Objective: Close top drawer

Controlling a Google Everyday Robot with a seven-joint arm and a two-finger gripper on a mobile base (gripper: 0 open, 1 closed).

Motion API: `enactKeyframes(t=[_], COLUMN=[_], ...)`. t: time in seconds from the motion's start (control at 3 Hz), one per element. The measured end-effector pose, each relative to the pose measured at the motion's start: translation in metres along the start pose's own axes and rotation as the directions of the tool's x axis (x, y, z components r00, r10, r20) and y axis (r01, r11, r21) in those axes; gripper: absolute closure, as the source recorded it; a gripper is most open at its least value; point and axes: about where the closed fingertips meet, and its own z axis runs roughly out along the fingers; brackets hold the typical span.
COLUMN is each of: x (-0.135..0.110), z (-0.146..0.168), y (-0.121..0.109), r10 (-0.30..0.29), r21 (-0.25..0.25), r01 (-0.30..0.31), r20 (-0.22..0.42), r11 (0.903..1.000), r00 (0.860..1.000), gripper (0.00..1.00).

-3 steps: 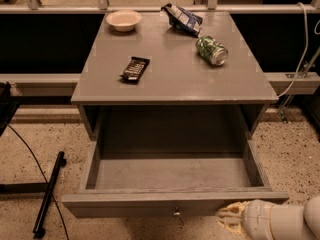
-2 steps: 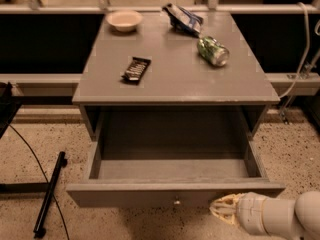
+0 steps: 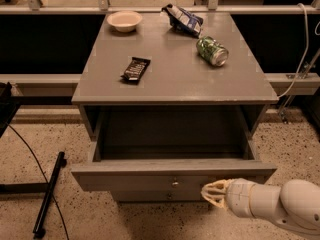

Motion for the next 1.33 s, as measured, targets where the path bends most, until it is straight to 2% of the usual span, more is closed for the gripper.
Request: enactKeyframes(t=[0.33, 0.67, 1.0, 1.33], x=[0.017, 0.034, 0.036, 0.025], z=[0.011, 0.03, 0.045, 0.079], y=[-0.024, -0.071, -0.1, -0.142], r10=[0.008, -0.016, -0.041, -0.077], r21=[0.081, 0.175, 0.208, 0.209], r01=[-0.008, 0.013, 0.033, 0.057], r20=[0.008, 0.017, 0.032, 0.089], r11=[0.9967, 0.9845, 0.9775, 0.9762], r00=[1.0, 1.0, 0.999, 0.993], gripper=[1.0, 1.0, 1.0, 1.0])
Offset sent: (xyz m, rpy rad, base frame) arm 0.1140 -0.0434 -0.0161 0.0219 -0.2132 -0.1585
